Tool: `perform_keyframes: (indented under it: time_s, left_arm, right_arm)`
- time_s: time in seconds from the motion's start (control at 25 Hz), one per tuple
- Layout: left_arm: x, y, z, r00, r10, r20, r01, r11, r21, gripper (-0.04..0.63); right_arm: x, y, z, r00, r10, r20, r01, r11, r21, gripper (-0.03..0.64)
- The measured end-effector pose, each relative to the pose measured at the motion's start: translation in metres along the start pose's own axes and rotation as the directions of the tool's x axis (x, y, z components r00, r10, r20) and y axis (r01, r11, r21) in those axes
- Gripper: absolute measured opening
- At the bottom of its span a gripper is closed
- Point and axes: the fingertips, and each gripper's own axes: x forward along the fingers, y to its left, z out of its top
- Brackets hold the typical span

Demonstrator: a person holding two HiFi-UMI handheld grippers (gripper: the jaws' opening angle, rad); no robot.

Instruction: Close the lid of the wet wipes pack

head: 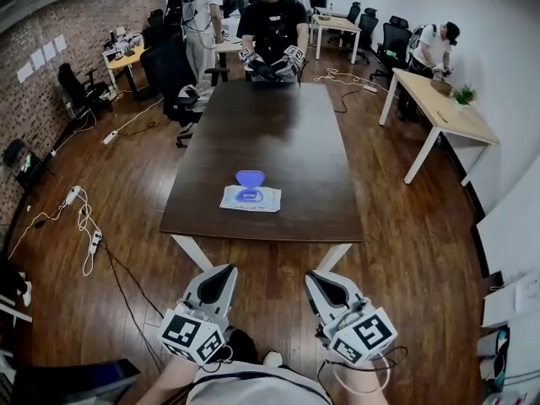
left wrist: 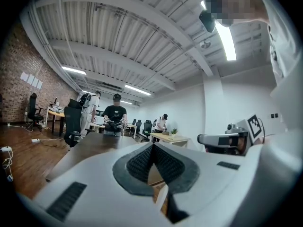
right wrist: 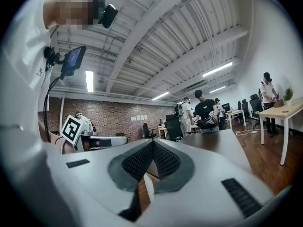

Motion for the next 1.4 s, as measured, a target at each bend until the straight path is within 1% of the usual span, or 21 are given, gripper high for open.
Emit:
perform_keyframes:
  time_s: [0.28, 0.44, 0.68, 0.8, 0.92, 1.12, 1.28, 1.4]
  left_arm:
    - [0.013, 0.012, 0.003, 1.0, 0.01, 0.01, -0.01, 1.0, 0.003, 0.002]
    - [0.027, 0.026, 0.0, 1.0, -0.003, 0.016, 0.003, 1.0, 0.0, 0.002]
    - [0.057, 0.063, 0.005, 1.0, -0.019, 0.012, 0.019, 1.0, -0.01, 0.002]
    - [0.074, 0.083, 0.009, 1.0, -0.024, -0.003, 0.024, 1.0, -0.016, 0.002]
    - [0.094, 0.103, 0.006, 0.999, -0.046, -0.003, 0.046, 0.999, -0.016, 0.002]
    - [0.122, 0.142, 0.007, 0.997, -0.077, -0.013, 0.076, 0.997, -0.021, 0.002]
    - [0.138, 0.172, 0.02, 0.997, -0.076, -0.031, 0.075, 0.997, -0.033, 0.002]
    - [0.151, 0.192, 0.018, 0.995, -0.098, -0.028, 0.097, 0.994, -0.041, 0.002]
  right_arm:
    - [0.013, -0.01, 0.0, 1.0, 0.012, -0.003, -0.012, 1.0, -0.002, 0.003]
    - [0.029, -0.019, -0.003, 1.0, 0.004, -0.006, -0.004, 1.0, -0.005, 0.003]
    - [0.071, -0.035, -0.001, 1.0, 0.0, -0.02, 0.0, 1.0, -0.003, 0.003]
    - [0.096, -0.046, -0.001, 1.0, -0.002, -0.028, 0.002, 1.0, 0.002, 0.003]
    - [0.123, -0.056, 0.003, 1.0, -0.001, -0.027, 0.001, 1.0, -0.001, 0.003]
    - [0.166, -0.074, 0.006, 0.999, -0.028, -0.037, 0.028, 1.0, 0.007, 0.003]
    - [0.2, -0.083, 0.009, 0.998, -0.042, -0.041, 0.042, 0.999, 0.001, 0.003]
    - [0.224, -0.087, 0.01, 0.998, -0.053, -0.043, 0.053, 0.999, -0.005, 0.003]
